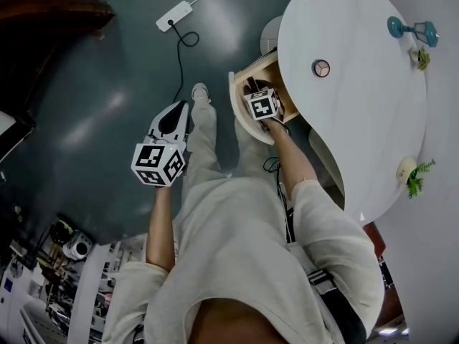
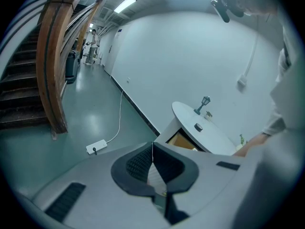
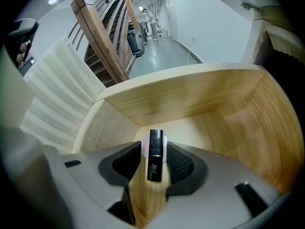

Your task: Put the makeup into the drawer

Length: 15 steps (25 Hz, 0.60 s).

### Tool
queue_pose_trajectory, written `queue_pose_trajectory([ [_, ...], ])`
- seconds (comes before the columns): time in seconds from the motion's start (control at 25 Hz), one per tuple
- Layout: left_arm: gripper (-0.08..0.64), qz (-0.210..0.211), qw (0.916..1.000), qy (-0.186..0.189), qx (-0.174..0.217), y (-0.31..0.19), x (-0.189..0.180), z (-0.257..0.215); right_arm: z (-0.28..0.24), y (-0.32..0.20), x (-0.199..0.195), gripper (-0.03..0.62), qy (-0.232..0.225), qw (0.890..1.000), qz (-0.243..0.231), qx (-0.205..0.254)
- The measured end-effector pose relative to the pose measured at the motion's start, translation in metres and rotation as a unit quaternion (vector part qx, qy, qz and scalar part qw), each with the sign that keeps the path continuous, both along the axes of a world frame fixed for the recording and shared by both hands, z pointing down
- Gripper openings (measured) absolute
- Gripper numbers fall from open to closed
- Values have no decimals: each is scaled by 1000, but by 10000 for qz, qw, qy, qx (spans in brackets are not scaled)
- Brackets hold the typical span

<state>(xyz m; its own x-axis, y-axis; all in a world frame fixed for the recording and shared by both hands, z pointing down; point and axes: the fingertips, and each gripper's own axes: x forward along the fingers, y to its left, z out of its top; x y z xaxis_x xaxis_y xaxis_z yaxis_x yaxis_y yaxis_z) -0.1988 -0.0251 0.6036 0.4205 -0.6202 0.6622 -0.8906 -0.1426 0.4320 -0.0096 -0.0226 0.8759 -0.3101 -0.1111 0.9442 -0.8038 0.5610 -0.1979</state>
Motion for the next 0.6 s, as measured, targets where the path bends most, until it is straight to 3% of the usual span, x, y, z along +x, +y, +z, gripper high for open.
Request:
queue_pose_trajectory([
  [0.28,12,46,9999,-5,89,0,6,-8,-28,-7,-2,183,-268,9991,93,310],
  [0.6,12,179,9994,-30,304,-6,23,-26,-111,-18,-12,181,-927,9863,-220,1343],
])
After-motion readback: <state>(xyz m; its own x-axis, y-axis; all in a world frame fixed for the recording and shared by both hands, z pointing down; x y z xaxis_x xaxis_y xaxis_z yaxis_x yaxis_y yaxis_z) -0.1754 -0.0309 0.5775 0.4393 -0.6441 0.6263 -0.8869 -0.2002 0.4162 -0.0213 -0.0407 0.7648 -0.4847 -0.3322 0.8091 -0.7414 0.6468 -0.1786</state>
